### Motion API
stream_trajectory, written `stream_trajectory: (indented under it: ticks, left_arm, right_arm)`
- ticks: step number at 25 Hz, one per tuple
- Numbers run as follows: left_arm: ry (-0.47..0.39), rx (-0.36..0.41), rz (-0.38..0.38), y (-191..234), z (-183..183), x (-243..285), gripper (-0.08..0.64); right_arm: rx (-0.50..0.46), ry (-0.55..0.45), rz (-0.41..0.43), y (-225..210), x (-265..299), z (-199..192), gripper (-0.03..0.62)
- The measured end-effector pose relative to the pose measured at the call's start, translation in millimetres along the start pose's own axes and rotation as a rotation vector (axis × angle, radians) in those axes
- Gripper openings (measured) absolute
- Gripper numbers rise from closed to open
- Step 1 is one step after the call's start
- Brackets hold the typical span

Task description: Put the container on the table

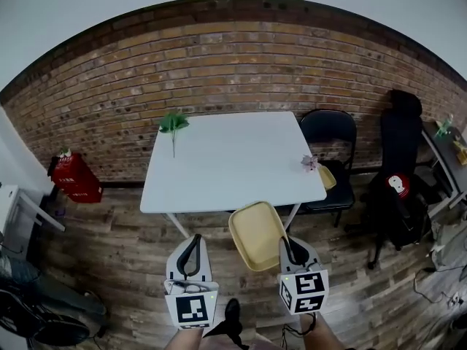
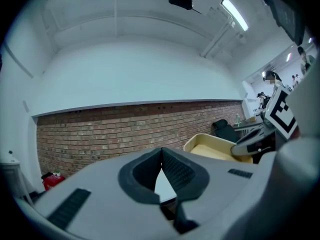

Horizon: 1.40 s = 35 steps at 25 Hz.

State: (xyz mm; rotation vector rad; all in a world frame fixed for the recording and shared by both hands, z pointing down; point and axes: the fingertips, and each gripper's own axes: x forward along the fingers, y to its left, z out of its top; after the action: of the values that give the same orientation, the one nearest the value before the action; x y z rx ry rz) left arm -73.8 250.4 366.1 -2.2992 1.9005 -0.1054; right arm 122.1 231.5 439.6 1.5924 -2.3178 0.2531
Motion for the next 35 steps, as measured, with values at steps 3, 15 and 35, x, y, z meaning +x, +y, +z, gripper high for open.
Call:
stream_trajectory:
  ticks: [3,15,35]
  left_arm:
    - [-0.014,-0.01,-0.005,21.0,3.9,33.6,0.01]
    - [-0.048,-0.002,-0.053,66.3,4.2,113.4,0.011]
    - [0.048,0.035,-0.079,64.4,-42.9,268.0,0.01]
  right_arm:
    - [0.005,-0.013,-0.018,-3.3,29.8,20.3,0.012]
    - [0.012,-0.066,-0.083,-13.8,98.6,75.7,0.012]
    - [0.064,-0.015,-0.1,-101.8,230.9,86.5,0.012]
